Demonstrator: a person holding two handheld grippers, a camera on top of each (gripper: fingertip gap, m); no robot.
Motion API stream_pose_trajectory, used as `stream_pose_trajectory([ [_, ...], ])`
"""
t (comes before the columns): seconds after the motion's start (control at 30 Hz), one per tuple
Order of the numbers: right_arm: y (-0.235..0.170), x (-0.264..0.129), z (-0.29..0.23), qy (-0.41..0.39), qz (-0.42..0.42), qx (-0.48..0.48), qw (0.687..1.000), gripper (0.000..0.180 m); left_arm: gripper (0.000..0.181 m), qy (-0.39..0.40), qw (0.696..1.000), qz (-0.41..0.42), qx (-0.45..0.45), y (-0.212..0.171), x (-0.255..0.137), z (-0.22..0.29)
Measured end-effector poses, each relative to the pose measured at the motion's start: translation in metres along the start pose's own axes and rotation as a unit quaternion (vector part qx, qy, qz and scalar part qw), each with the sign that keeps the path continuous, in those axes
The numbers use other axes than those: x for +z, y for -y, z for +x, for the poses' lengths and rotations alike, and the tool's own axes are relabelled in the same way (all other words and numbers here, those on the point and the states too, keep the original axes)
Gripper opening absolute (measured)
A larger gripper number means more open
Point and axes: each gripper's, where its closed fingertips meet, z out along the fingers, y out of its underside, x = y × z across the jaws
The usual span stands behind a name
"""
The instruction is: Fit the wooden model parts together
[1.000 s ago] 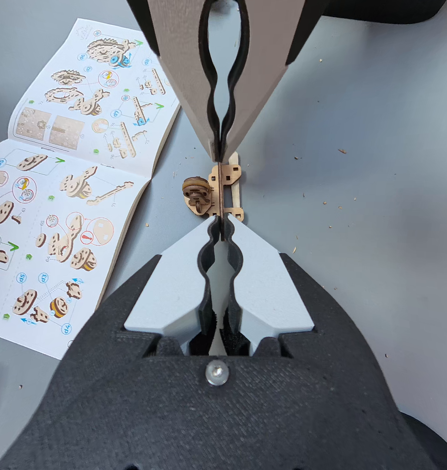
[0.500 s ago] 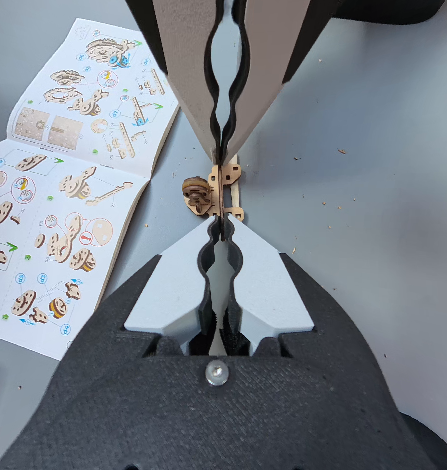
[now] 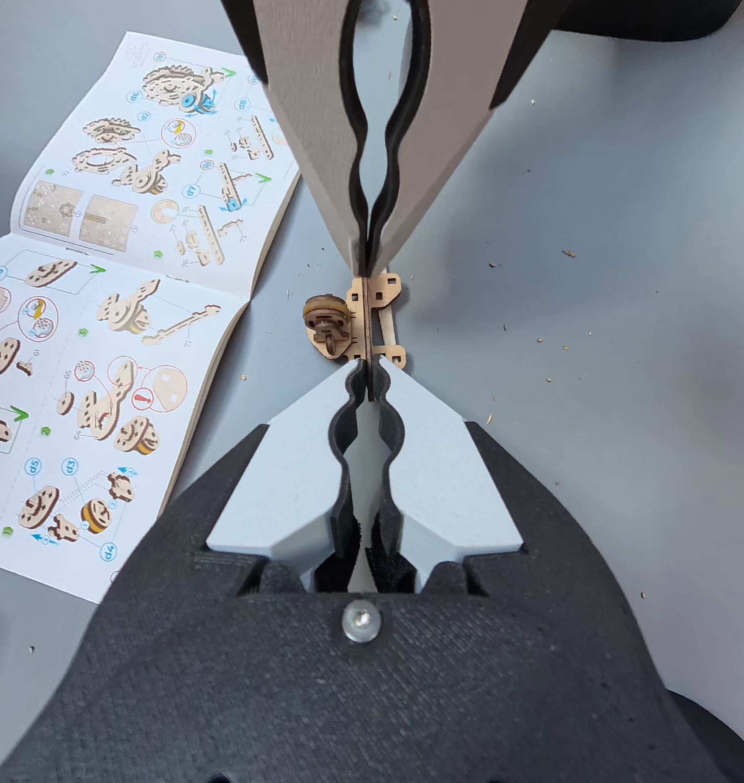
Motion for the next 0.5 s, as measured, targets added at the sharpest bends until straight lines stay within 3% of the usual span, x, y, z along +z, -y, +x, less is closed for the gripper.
stream_pose_trajectory([
  [0.03,-0.017,0.009,0.005,-0.014,-0.049,-0.005,0.999,0.007,0.001,-0.001,1.000,0.000,-0.002,0.000,0.000,0.000],
  [0.17,0.002,-0.003,0.001,-0.006,0.003,-0.006,1.000,0.000,0.001,-0.001,1.000,0.000,0.003,0.000,0.000,0.001],
  [0.4,0.000,-0.008,0.000,-0.018,0.016,-0.010,1.000,0.000,0.001,0.008,1.000,0.000,0.008,0.000,0.000,0.001],
  [0.5,-0.014,0.007,-0.001,-0.010,-0.019,-0.009,1.000,0.000,0.001,0.009,1.000,0.001,0.007,0.001,0.000,0.001],
])
